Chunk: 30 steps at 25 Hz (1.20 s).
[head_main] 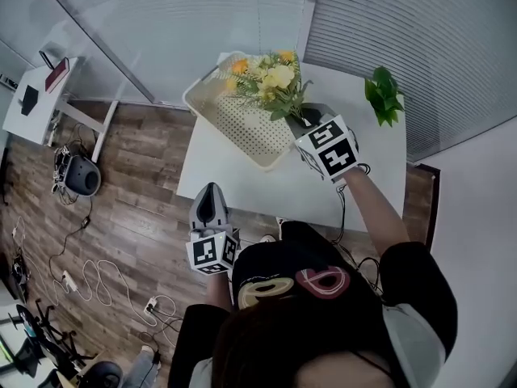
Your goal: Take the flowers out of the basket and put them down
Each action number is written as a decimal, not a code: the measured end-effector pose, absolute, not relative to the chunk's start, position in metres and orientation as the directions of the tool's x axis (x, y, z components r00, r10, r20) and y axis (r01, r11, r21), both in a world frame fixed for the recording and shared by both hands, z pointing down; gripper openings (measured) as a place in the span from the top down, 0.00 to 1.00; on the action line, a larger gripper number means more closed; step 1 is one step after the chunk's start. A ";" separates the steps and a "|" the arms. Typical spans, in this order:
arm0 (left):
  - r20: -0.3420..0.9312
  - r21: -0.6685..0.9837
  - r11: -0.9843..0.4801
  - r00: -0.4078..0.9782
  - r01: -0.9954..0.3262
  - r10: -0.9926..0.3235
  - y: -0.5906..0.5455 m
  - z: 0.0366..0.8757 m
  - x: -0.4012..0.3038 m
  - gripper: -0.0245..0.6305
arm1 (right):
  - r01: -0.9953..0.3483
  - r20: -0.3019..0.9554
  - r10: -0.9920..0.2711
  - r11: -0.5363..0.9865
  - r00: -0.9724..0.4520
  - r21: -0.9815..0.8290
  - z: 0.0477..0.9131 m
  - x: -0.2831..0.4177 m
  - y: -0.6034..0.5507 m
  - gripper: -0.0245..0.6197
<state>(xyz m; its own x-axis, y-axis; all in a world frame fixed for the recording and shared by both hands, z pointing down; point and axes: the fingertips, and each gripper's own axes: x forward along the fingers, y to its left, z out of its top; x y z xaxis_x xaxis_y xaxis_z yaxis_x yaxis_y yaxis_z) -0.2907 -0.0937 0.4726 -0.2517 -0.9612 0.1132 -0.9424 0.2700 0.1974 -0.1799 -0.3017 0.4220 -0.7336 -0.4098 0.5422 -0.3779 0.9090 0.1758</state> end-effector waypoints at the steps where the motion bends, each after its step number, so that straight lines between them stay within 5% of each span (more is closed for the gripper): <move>1: 0.110 0.199 0.266 -0.248 -0.943 -0.963 -0.094 0.472 -0.291 0.93 | -0.388 0.539 -0.418 0.905 -0.732 0.175 0.421 -0.177 -0.301 0.89; 30: 0.075 0.187 0.051 -0.038 -0.981 -0.996 -0.112 0.463 -0.222 0.93 | -0.610 0.529 -0.594 0.773 -0.605 0.170 0.445 -0.051 -0.259 0.89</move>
<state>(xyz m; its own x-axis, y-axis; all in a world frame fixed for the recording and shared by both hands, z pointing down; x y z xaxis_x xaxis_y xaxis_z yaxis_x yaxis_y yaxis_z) -0.2225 -0.1115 0.4630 -0.0377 -0.9965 0.0752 -0.9811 0.0512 0.1866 -0.0512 -0.2595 0.4451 -0.6054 -0.5944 0.5294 -0.6105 0.7735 0.1704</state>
